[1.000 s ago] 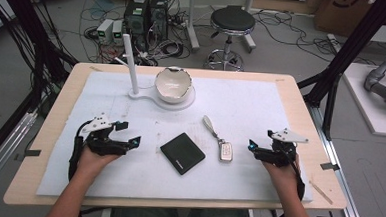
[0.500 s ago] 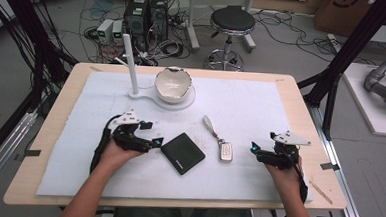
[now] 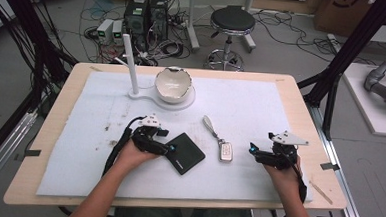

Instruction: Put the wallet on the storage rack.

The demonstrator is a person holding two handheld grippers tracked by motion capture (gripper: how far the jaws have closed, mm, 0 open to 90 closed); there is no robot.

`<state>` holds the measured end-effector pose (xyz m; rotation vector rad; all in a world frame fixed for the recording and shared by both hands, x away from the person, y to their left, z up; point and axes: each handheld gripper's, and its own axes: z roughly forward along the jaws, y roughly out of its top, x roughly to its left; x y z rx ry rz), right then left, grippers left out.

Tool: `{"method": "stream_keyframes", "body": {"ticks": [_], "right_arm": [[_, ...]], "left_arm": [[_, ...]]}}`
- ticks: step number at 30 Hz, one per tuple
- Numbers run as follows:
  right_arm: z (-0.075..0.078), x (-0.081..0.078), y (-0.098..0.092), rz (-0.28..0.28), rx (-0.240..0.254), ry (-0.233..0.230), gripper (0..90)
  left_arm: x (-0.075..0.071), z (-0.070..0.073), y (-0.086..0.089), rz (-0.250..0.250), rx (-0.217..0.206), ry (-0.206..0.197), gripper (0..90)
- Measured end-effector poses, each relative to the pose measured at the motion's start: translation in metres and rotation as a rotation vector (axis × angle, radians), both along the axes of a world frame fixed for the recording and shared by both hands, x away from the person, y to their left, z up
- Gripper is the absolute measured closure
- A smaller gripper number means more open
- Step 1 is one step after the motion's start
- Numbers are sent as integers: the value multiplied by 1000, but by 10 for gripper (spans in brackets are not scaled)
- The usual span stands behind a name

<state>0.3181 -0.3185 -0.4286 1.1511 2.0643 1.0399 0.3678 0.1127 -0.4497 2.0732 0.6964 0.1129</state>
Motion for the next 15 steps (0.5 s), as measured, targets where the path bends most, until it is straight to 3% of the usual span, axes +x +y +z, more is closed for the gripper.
{"method": "stream_keyframes", "body": {"ticks": [3, 13, 14, 15], "right_arm": [[1, 0, 3, 8, -7, -3, 199], [0, 1, 5, 14, -18, 1, 199], [0, 1, 5, 14, -19, 0, 199], [0, 1, 5, 14, -19, 0, 199]], "left_arm": [[-2, -1, -5, -20, 30, 19, 299], [-2, -1, -3, -18, 5, 79, 419], [-2, -1, -3, -26, 3, 83, 476], [-2, -1, -3, -30, -4, 90, 476]]}}
